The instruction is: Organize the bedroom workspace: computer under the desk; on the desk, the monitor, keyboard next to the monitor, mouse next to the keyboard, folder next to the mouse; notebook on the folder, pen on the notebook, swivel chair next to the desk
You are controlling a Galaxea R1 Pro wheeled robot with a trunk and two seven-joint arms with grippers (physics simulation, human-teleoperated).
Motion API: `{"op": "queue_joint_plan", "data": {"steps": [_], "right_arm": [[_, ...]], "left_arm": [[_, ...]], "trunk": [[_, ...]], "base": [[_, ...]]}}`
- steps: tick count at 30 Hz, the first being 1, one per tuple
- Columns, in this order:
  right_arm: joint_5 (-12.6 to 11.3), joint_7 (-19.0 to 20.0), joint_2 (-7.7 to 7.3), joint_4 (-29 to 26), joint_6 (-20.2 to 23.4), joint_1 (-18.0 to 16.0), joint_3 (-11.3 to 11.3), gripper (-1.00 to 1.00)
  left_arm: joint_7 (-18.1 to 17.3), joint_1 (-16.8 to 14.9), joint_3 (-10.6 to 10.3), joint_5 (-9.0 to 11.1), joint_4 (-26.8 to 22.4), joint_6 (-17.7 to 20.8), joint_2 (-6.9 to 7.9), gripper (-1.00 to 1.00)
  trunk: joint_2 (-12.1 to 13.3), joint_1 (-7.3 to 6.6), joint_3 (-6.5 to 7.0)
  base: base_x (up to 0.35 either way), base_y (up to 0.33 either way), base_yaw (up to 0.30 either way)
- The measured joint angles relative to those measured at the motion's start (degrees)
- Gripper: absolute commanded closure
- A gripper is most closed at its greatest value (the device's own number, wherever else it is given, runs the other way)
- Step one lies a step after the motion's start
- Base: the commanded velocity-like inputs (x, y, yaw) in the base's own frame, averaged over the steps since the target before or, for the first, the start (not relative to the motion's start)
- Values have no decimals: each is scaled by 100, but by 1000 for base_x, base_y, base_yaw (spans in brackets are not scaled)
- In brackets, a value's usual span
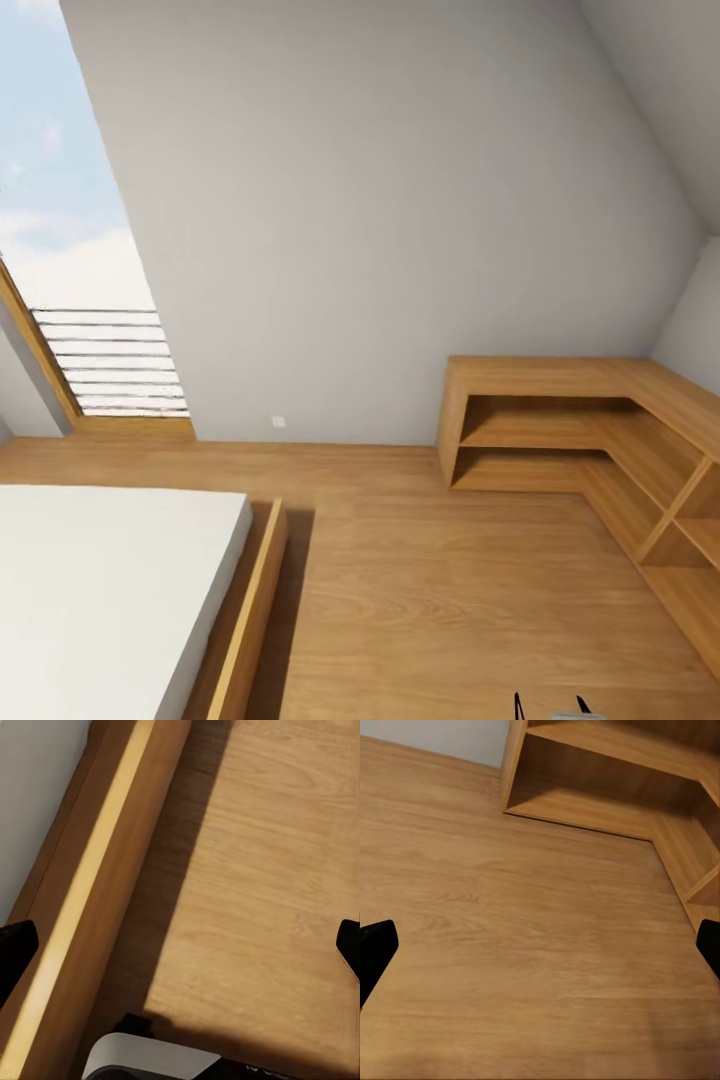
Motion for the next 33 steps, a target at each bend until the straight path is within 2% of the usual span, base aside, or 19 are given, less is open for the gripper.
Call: {"op": "queue_joint_plan", "data": {"steps": [7, 15, 33], "right_arm": [[-31, -31, -99, -38, -5, -1, -32, -100], [-32, -45, -129, -53, -34, -2, -41, -100], [-35, -46, -106, -63, -57, 0, -26, -100]], "left_arm": [[0, 0, -6, -6, 0, 5, -3, -100], [4, 0, -8, -9, 0, 4, -4, -100], [17, -1, 9, -3, 2, 0, 1, -100]], "trunk": [[0, 0, 0], [0, 0, 0], [0, 0, 0]], "base": [[332, 0, 0], [332, 0, -4], [332, 0, -265]]}}
